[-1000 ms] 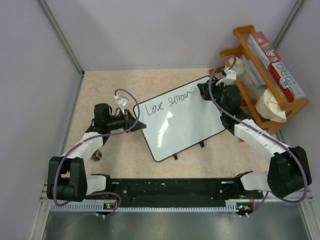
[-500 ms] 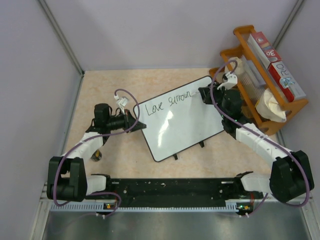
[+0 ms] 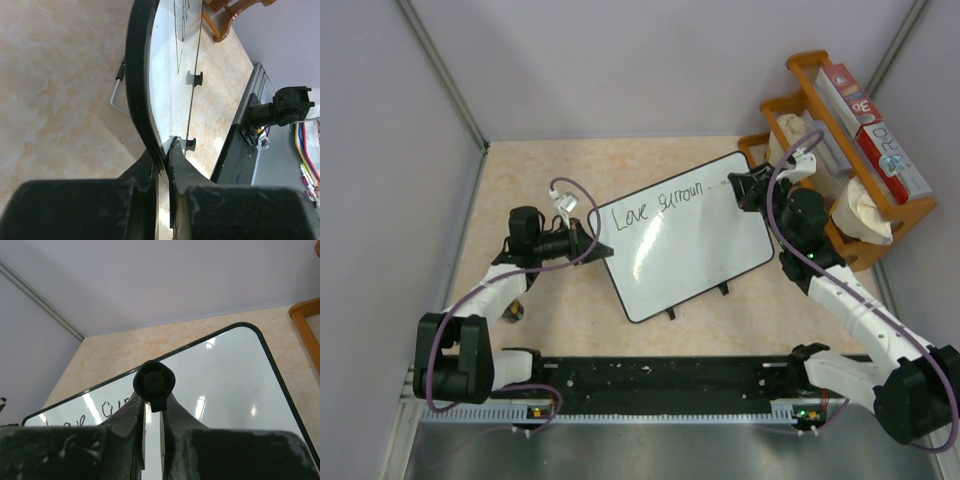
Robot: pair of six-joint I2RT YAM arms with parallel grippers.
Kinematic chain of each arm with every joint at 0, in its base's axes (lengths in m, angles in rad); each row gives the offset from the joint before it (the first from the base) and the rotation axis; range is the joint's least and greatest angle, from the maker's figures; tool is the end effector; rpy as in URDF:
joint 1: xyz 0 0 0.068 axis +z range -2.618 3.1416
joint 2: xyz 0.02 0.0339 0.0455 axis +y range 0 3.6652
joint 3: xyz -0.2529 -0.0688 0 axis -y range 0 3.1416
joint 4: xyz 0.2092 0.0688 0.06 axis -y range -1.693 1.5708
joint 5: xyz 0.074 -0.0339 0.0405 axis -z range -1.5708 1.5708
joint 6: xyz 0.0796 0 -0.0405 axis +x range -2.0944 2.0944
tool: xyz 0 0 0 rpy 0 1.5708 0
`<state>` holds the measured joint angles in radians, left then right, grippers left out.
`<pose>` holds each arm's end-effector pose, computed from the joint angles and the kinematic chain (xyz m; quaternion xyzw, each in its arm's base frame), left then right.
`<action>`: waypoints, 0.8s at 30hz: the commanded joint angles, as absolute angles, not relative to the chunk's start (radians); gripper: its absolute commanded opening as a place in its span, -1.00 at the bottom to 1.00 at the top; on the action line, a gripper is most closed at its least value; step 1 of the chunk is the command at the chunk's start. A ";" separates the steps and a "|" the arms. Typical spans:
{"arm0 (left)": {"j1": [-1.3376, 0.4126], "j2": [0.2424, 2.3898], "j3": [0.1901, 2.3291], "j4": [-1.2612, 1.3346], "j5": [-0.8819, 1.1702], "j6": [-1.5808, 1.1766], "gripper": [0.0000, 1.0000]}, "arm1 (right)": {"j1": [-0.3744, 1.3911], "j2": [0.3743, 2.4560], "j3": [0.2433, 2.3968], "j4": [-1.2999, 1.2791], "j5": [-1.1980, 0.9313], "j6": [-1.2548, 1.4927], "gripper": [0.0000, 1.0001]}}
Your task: Write a sentence on the whiteboard
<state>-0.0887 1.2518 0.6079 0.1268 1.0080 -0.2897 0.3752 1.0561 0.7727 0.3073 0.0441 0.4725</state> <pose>0.2383 -0.0888 0.2185 0.1657 0.7775 -0.4928 0.3539 0.2494 0.0944 0.3364 0.0497 0.6968 0.2802 0.6584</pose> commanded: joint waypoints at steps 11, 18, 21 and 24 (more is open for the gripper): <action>-0.117 1.246 0.583 0.103 0.853 -0.040 -1.00 | 0.360 1.083 0.807 0.299 0.035 0.449 -1.00; -0.117 1.239 0.583 0.103 0.851 -0.040 -1.00 | 0.356 1.104 0.822 0.288 0.035 0.443 -1.00; -0.117 1.239 0.581 0.103 0.850 -0.040 -1.00 | 0.353 1.124 0.839 0.291 0.023 0.446 -1.00; -0.117 1.244 0.581 0.106 0.850 -0.040 -1.00 | 0.353 1.146 0.865 0.288 0.023 0.443 -1.00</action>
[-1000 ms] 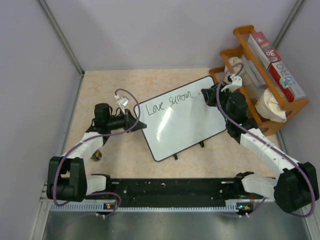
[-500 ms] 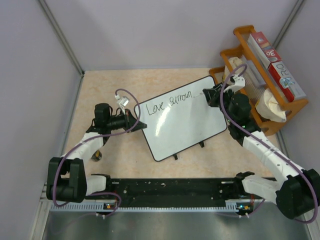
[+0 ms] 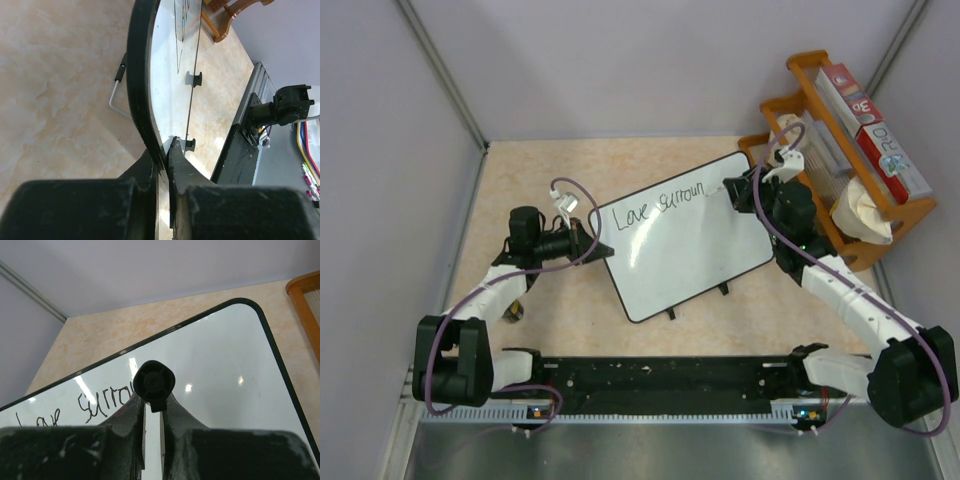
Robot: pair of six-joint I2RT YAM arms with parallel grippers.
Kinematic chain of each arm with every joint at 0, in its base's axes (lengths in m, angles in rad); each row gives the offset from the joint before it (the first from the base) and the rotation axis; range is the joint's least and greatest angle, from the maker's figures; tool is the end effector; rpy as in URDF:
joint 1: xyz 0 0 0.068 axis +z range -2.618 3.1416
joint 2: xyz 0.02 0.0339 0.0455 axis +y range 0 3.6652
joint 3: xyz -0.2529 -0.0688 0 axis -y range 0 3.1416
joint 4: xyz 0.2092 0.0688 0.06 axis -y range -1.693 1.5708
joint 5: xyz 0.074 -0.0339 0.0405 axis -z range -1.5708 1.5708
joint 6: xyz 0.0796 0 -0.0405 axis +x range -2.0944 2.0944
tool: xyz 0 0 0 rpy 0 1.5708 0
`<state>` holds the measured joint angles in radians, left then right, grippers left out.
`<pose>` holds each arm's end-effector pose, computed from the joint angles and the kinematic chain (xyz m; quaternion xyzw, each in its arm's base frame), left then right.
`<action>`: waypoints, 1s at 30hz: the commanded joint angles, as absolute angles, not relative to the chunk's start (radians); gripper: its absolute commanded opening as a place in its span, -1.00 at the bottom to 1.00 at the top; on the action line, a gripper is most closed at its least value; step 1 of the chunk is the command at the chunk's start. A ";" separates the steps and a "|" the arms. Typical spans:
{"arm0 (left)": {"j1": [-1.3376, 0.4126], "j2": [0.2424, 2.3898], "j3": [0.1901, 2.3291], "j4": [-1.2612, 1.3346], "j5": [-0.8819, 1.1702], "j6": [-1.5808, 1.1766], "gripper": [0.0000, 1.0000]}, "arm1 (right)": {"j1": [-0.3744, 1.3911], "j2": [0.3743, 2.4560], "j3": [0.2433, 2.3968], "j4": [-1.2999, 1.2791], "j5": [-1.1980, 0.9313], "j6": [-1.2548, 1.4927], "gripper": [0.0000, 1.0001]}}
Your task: Write a sentence on the whiteboard
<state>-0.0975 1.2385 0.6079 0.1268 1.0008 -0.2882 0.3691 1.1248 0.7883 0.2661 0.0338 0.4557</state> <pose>0.2366 -0.0905 0.2212 0.1710 0.7753 -0.4910 0.3587 0.2634 0.0990 0.3184 0.0432 0.7303 0.2619 0.6295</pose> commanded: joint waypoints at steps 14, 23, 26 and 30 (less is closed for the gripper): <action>-0.118 1.243 0.581 0.106 0.854 -0.038 -1.00 | 0.353 1.206 0.925 0.302 0.072 0.426 -1.00; -0.118 1.243 0.583 0.103 0.853 -0.038 -1.00 | 0.348 1.250 0.943 0.324 0.077 0.437 -1.00; -0.118 1.244 0.583 0.103 0.854 -0.038 -1.00 | 0.347 1.258 0.948 0.327 0.086 0.439 -1.00; -0.118 1.246 0.583 0.103 0.854 -0.038 -1.00 | 0.339 1.259 0.945 0.339 0.081 0.448 -1.00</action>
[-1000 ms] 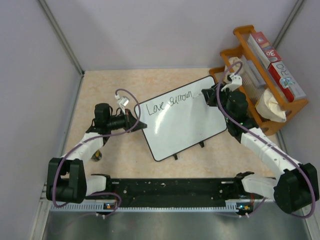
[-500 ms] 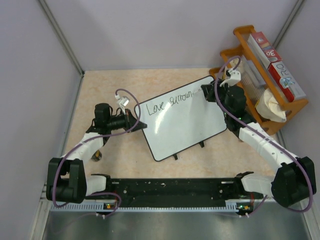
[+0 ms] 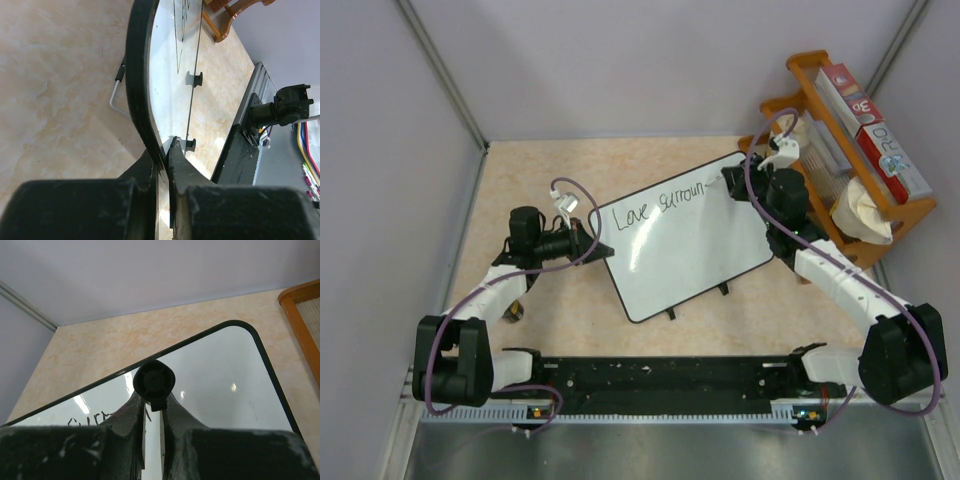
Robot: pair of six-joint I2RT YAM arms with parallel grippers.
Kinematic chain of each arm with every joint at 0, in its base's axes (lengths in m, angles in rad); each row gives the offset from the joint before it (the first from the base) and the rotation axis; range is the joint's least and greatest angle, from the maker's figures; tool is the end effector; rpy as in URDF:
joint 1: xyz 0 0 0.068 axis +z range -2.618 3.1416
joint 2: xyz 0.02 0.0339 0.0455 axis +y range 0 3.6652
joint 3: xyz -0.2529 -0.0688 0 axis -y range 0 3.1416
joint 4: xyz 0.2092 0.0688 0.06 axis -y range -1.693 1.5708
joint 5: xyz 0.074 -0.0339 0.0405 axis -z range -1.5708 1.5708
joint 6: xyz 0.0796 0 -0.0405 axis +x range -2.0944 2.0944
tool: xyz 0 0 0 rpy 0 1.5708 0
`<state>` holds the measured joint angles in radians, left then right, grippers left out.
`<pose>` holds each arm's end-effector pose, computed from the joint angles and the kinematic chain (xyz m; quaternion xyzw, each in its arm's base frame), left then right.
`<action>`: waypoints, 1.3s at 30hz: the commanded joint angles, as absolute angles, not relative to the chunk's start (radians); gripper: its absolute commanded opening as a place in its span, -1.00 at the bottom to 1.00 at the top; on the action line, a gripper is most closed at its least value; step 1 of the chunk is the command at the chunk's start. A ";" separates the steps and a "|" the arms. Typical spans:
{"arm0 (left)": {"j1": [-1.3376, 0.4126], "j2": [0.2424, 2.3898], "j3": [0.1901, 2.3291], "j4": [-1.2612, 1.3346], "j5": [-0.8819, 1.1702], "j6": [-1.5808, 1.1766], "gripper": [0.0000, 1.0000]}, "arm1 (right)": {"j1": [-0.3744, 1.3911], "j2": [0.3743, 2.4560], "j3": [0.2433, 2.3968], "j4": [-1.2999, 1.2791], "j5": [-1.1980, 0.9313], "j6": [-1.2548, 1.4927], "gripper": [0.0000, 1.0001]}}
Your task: Write a sentence on the whiteboard
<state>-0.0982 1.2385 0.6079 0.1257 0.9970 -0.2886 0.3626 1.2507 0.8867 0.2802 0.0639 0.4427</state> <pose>0.2367 -0.0905 0.2210 0.1699 0.7762 -0.4899 0.3588 0.2918 0.1053 0.3223 0.0511 0.7343 0.2435 0.6316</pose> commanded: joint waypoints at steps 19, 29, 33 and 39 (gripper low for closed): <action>-0.118 1.250 0.584 0.101 0.853 -0.037 -1.00 | 0.334 1.296 0.943 0.342 0.022 0.463 -1.00; -0.118 1.252 0.583 0.103 0.854 -0.037 -1.00 | 0.334 1.270 0.879 0.331 0.003 0.463 -1.00; -0.118 1.253 0.583 0.101 0.853 -0.037 -1.00 | 0.334 1.259 0.858 0.321 0.006 0.463 -1.00; -0.120 1.250 0.581 0.103 0.853 -0.038 -1.00 | 0.334 1.247 0.828 0.310 0.015 0.462 -1.00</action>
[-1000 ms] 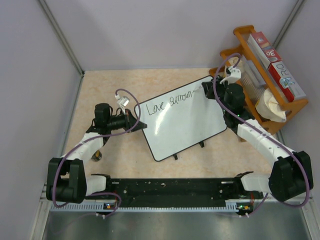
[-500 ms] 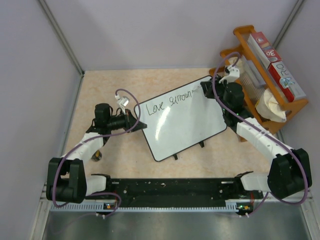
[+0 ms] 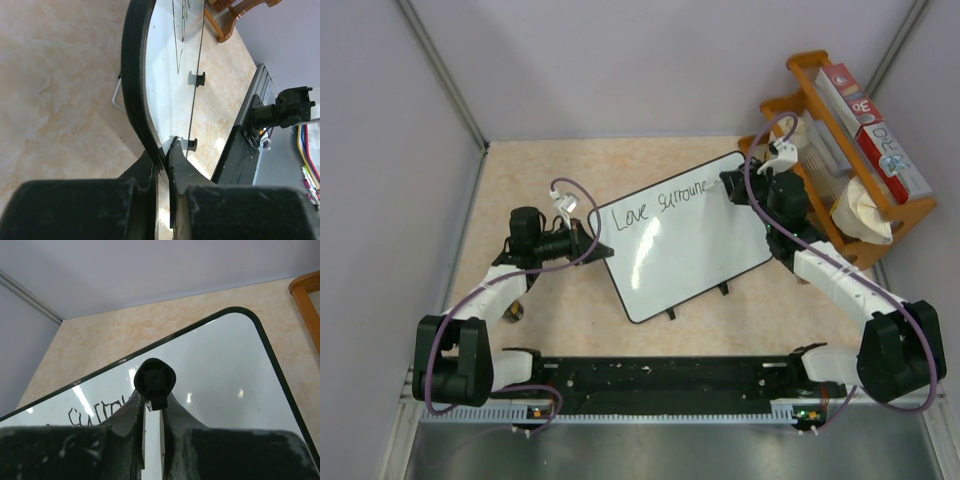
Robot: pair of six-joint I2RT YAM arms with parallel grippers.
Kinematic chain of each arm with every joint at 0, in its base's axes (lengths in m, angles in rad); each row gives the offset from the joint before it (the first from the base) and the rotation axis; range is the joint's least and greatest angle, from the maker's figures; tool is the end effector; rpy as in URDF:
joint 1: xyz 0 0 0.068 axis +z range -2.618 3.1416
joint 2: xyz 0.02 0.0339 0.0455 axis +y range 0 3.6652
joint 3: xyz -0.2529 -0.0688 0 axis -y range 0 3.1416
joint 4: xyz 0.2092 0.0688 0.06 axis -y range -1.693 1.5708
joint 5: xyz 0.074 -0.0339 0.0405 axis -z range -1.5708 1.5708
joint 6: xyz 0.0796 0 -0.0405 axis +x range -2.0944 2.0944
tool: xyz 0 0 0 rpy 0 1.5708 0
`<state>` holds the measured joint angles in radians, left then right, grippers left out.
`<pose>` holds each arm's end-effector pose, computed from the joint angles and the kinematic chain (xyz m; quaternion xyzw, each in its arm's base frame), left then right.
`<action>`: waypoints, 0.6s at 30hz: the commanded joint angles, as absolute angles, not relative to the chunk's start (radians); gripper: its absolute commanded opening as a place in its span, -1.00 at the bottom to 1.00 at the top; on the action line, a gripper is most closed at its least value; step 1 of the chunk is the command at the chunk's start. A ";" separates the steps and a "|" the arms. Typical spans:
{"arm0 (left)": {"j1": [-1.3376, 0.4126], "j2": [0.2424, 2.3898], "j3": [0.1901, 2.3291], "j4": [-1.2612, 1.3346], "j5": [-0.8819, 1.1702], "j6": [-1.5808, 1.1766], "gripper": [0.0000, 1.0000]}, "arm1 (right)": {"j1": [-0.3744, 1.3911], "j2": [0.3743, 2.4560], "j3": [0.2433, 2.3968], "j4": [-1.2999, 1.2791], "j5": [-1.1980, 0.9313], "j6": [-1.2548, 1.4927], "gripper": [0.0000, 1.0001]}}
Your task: Write a sentence on the whiteboard
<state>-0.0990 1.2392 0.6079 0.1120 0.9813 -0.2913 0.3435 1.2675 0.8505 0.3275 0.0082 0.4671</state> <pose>0.2369 -0.0900 0.2189 0.1621 0.7821 -0.4857 0.3552 0.2950 0.1048 0.3113 0.0483 0.7364 0.2633 0.6213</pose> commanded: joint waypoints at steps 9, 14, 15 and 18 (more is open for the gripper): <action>-0.120 1.247 0.580 0.106 0.851 -0.038 -1.00 | 0.334 1.238 0.841 0.311 0.066 0.456 -1.00; -0.120 1.247 0.580 0.104 0.853 -0.038 -1.00 | 0.328 1.244 0.871 0.310 0.077 0.453 -1.00; -0.120 1.247 0.580 0.106 0.853 -0.038 -1.00 | 0.325 1.244 0.874 0.313 0.072 0.453 -1.00; -0.120 1.247 0.581 0.104 0.853 -0.038 -1.00 | 0.324 1.244 0.888 0.316 0.068 0.454 -1.00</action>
